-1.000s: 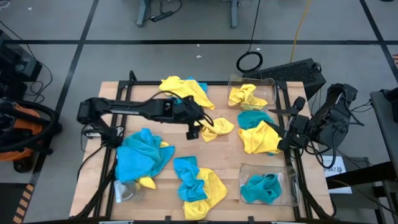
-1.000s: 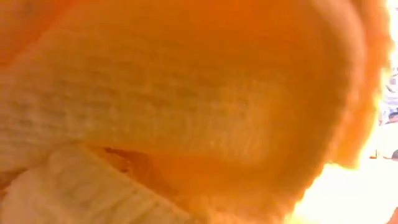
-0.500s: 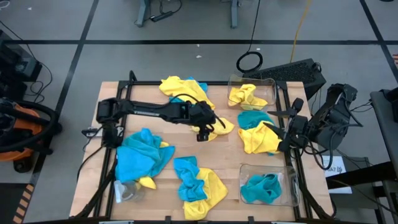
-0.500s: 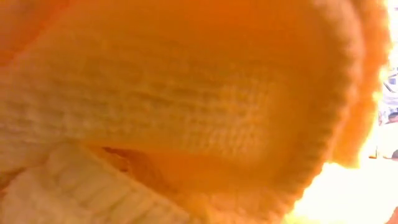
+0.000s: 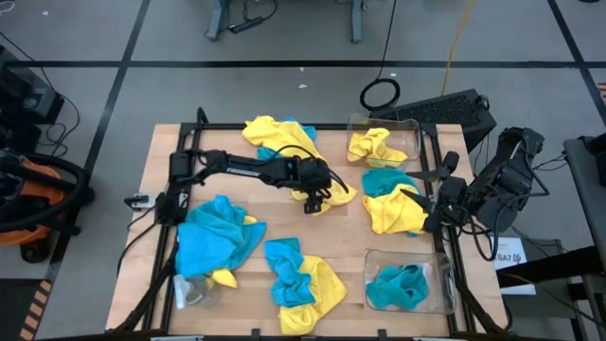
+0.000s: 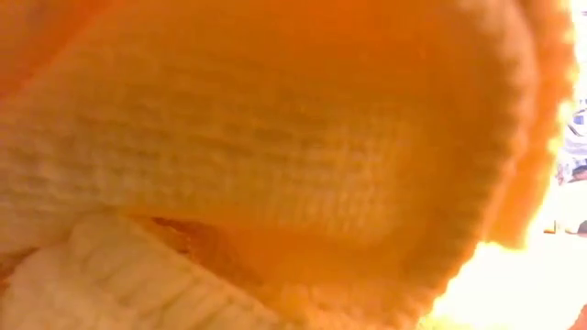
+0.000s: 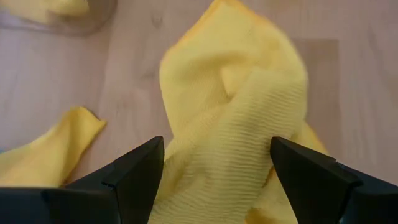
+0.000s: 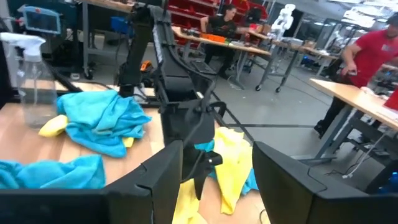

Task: Sort microfiber towel by color & place in baskets
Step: Put the yellow microfiber cloth into the top transparent bin

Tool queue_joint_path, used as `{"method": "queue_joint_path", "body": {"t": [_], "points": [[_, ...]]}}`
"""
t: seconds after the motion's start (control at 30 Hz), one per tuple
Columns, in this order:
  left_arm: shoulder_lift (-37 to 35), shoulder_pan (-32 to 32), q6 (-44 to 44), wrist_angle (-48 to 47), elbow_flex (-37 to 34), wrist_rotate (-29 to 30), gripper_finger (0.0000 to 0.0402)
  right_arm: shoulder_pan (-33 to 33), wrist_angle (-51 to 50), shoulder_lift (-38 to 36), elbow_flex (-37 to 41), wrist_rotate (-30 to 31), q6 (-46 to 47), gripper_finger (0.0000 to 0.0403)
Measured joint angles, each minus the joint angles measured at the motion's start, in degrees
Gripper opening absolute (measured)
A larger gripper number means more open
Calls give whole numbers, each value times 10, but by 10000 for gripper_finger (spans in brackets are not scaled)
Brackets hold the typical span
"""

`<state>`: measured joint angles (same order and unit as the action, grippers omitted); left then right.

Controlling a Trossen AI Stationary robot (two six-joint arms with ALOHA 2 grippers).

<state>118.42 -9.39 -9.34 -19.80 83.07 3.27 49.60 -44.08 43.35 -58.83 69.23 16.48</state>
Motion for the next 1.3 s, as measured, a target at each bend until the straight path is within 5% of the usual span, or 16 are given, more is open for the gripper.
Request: {"method": "queue_joint_path", "body": {"t": [0.33, 0.7, 1.3], "points": [[41, -1, 6, 9, 0, 0, 271, 0, -4, 6, 0, -6, 6, 187], [39, 2, -16, 10, 0, 1, 21, 0, -26, 7, 0, -6, 45, 187], [-33, 31, -16, -6, 8, 0, 15, 0, -30, 8, 0, -6, 44, 187]]}}
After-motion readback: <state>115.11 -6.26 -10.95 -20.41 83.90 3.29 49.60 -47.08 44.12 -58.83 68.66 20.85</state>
